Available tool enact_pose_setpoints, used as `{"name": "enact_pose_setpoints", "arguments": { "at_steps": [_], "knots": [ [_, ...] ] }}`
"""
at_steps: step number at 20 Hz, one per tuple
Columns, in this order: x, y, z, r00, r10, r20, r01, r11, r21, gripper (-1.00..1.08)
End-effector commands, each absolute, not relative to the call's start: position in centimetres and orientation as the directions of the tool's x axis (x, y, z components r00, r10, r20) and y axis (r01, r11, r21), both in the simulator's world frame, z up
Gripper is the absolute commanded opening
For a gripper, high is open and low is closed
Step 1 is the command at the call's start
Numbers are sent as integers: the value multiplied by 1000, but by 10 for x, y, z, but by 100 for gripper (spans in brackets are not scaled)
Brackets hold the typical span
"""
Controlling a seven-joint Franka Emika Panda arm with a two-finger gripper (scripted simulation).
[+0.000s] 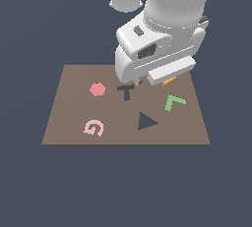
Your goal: Insert a designated object into the corresponding slot on a board.
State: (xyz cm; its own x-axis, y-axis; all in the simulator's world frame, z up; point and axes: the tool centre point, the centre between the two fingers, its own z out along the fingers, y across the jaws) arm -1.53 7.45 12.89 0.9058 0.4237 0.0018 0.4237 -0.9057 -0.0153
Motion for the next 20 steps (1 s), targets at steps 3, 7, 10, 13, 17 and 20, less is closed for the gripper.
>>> {"name": "enact_pose_setpoints", "arguments": {
  "at_steps": [3,7,10,13,17,20],
  "knots": [
    [-28,99,105,808,589,3,589,-808,-12,100],
    [-41,117,85,710,704,3,704,-710,-8,100],
    [-50,126,73,641,768,3,768,-641,-6,100],
    [-59,133,64,580,814,2,814,-580,-4,100],
    [-67,138,54,519,855,1,855,-519,-2,100],
    [-71,141,50,492,871,1,871,-492,-1,100]
  ]
}}
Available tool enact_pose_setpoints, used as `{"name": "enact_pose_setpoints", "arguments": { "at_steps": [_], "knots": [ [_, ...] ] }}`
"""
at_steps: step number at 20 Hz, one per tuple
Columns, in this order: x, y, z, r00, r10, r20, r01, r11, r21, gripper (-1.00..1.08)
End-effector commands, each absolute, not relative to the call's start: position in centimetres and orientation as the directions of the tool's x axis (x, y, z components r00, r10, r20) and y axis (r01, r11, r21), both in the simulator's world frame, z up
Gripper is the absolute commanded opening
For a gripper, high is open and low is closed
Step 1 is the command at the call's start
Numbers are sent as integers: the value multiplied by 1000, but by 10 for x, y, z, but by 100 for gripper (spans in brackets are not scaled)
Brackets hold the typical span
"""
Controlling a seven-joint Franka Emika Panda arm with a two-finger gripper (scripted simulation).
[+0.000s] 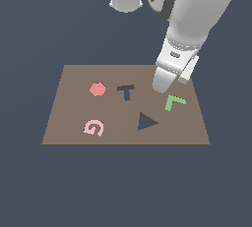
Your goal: Insert a designated object into the corresponding slot on a board.
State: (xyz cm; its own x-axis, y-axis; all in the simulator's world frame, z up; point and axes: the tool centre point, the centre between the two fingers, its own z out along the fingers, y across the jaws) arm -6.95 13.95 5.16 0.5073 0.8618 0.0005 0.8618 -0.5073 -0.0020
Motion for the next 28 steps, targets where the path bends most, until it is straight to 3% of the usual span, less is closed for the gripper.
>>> {"name": "enact_pose_setpoints", "arguments": {
  "at_steps": [1,20,21,28],
  "knots": [
    [-72,141,49,487,873,1,873,-487,0,100],
    [-71,139,30,496,868,0,868,-496,0,100],
    [-71,139,30,496,868,0,868,-496,0,-100],
    [-71,139,30,496,868,0,868,-496,0,-100]
  ]
}}
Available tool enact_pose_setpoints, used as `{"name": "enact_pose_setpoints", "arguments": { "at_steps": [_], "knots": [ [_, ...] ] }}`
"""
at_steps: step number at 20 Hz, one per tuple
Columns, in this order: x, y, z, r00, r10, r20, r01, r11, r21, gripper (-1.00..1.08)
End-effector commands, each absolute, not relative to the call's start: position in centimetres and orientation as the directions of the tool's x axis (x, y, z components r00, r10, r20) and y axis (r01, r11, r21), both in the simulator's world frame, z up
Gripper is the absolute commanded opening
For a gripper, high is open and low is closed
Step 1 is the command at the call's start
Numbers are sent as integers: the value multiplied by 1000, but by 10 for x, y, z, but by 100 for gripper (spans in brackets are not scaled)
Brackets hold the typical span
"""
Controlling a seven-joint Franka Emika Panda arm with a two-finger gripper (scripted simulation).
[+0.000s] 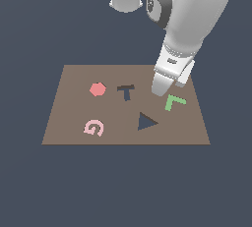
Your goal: Insert a designated object into the corresponding slot on a board.
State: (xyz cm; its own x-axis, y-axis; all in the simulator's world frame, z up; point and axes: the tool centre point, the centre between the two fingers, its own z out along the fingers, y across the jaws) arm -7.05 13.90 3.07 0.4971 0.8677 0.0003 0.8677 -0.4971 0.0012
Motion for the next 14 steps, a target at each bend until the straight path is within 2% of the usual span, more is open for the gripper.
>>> {"name": "enact_pose_setpoints", "arguments": {
  "at_steps": [1,14],
  "knots": [
    [-71,139,30,496,868,0,868,-496,0,-100],
    [-69,141,33,519,854,0,854,-519,0,-100]
  ]
}}
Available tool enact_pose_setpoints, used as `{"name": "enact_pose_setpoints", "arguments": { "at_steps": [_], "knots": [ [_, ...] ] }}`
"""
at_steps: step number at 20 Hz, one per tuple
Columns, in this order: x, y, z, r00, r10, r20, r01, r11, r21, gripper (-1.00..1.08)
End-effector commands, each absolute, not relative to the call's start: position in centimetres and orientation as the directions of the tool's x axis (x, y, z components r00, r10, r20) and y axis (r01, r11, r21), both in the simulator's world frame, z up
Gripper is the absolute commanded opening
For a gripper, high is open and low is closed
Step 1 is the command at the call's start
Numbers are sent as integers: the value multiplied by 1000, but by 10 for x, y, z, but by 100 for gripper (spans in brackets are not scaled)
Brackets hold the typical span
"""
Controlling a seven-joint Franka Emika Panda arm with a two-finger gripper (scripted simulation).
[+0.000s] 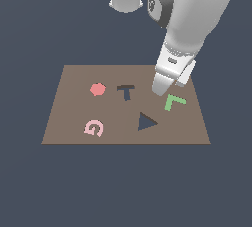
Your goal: Insert a designated object into the corresponding slot on a board.
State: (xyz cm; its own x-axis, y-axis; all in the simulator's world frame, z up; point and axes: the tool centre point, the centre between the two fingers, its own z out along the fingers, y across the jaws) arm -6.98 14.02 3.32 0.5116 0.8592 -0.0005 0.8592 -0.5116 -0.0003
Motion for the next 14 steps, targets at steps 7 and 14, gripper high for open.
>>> {"name": "enact_pose_setpoints", "arguments": {
  "at_steps": [7,14],
  "knots": [
    [-62,146,34,602,799,0,799,-602,0,-100],
    [-48,154,34,733,681,0,681,-733,0,-100]
  ]
}}
